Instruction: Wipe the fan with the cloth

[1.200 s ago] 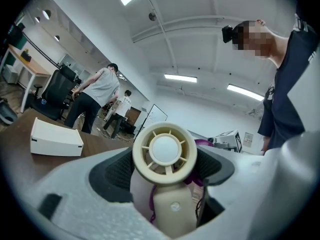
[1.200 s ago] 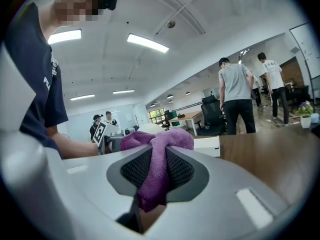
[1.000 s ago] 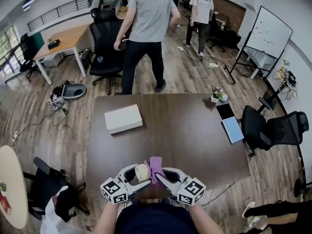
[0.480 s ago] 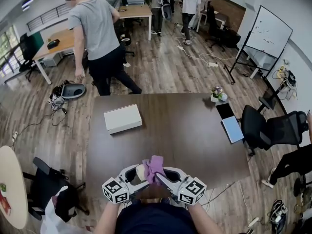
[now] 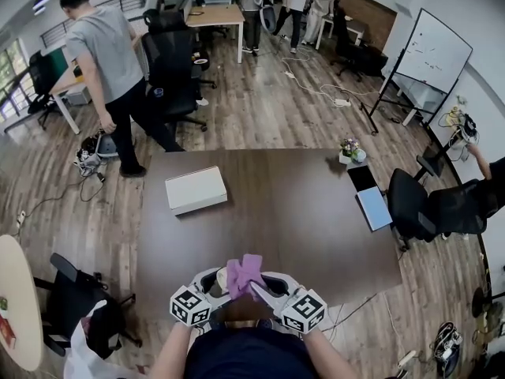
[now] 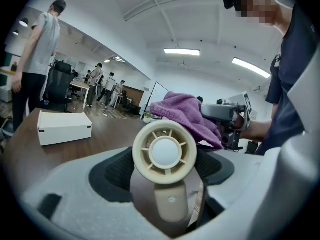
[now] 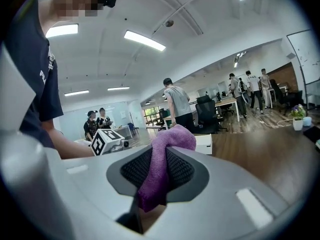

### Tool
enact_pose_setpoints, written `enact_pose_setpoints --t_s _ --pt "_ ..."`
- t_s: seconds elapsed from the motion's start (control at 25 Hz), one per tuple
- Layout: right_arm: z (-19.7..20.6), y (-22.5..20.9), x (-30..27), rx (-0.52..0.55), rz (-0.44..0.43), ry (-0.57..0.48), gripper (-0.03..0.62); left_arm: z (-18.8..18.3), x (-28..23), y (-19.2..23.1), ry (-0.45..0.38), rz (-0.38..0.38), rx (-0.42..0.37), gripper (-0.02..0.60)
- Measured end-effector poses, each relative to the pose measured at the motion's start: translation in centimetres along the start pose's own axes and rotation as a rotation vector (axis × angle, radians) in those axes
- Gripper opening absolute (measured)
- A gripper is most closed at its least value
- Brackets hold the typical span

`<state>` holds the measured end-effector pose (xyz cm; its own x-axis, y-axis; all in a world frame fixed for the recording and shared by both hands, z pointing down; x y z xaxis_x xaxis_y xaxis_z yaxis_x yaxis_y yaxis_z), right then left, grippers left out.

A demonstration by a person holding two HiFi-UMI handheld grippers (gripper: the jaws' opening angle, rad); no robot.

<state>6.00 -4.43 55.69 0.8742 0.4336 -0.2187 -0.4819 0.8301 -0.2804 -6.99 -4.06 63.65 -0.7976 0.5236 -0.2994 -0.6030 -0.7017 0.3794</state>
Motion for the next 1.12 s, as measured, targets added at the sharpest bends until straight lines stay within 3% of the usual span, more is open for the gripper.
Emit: enact_pose_setpoints --t_s 0.2,0.6,0.96,1.12 --pt "1.9 -0.4 -0.2 0.093 0.085 0.080 0.091 2.1 -0.4 2.0 0.090 -0.060 -0.007 0.374" --pt "5.7 -2.4 0.6 0.008 0.194 0.160 0.091 6.8 -2.1 8.4 0.297 -0.224 -0.021 0.374" --pt "7.4 -2.4 -0.1 -0.010 0.221 0.201 0.091 9.5 -4.0 11.5 0.492 -0.225 -0.085 0.374" --pt "8.0 -2.6 0.4 -0.024 0.249 0.210 0.091 11.1 -5.2 11.7 0.584 -0.191 -0.128 0.374"
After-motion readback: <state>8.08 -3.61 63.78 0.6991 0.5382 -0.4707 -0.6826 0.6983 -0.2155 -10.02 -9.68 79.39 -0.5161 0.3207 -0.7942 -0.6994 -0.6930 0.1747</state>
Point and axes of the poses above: the fingertips, and each gripper's own axes: x backward along the fingers, y to its left, z out of its underside, the point moved 5 cm from there along x, backward along the fingers
